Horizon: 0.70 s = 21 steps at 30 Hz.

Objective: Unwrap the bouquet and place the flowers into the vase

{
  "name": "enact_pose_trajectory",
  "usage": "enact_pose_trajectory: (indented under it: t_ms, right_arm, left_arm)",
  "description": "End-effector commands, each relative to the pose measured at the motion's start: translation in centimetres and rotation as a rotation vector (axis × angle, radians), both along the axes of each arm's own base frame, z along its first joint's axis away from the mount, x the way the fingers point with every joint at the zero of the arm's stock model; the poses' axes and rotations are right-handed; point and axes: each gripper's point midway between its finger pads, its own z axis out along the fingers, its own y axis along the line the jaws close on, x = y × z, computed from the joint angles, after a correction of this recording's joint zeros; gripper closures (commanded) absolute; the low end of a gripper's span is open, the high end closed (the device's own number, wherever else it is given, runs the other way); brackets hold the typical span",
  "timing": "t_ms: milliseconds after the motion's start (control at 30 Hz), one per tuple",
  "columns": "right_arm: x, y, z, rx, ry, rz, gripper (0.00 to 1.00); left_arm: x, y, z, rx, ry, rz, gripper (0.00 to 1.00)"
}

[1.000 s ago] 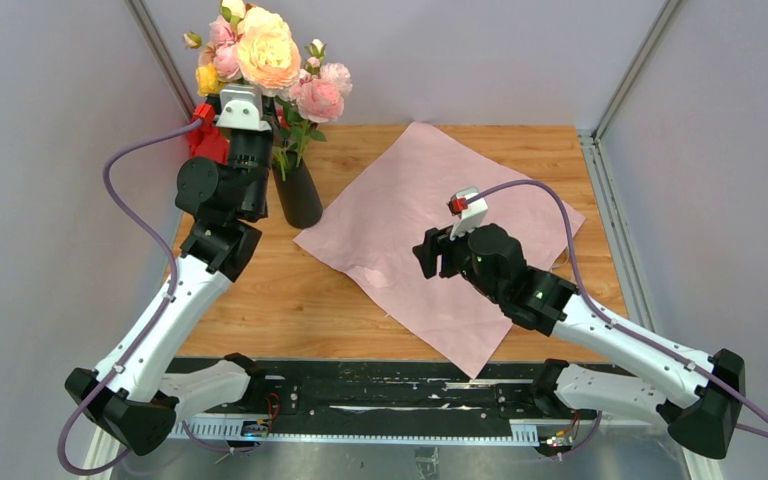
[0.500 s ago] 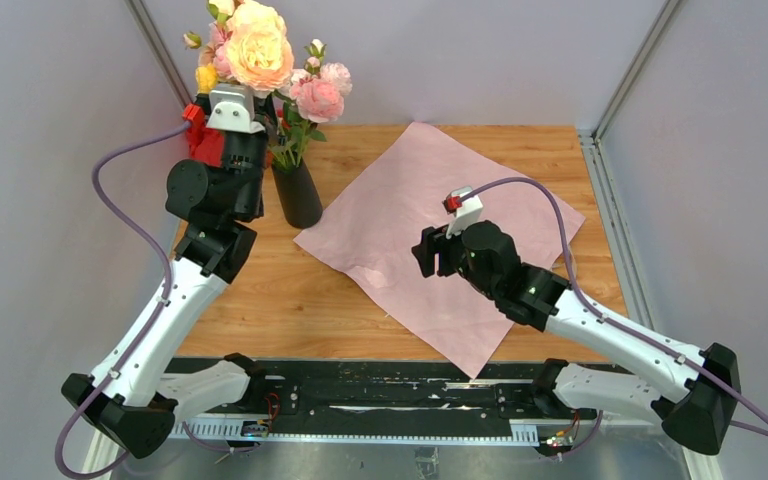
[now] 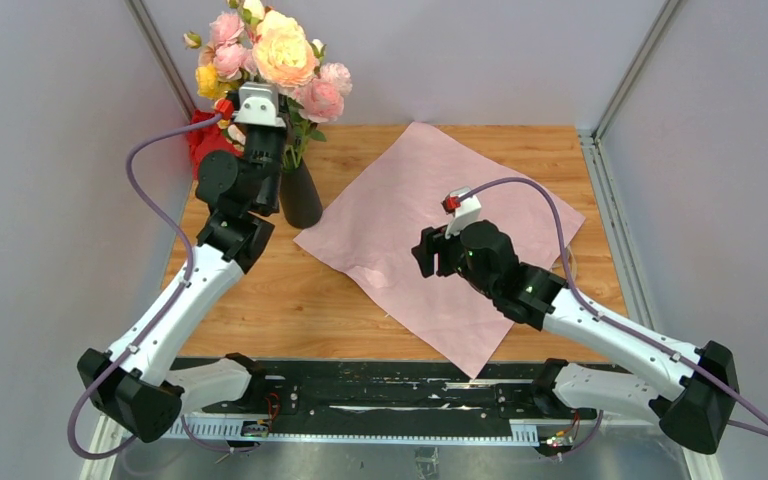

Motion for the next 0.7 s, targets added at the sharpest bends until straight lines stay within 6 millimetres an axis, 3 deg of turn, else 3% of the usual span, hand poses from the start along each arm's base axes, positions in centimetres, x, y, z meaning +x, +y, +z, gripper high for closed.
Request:
enact_pose_trajectory:
  t_ms: [0,333,667]
  right_arm:
    - [0.2,-0.5,-1.1,-0.01,0.017,-0.014,0.34]
    - [0.3,-0.6,-2.4,-0.02,0.045,-0.014,0.34]
    - [0.5,-0.9,-2.9,-0.018,0.057,-0.019,0.35]
  left_arm:
    - [1.3,0.6,-2.0,-0.023,0.028,0.049,1.0]
    - [4.5,1.6,-9.5,-0.03,0.173,0.116,1.0]
    - [6.1,2.5,-14.1,-0.062,0.264,0.156,0.98]
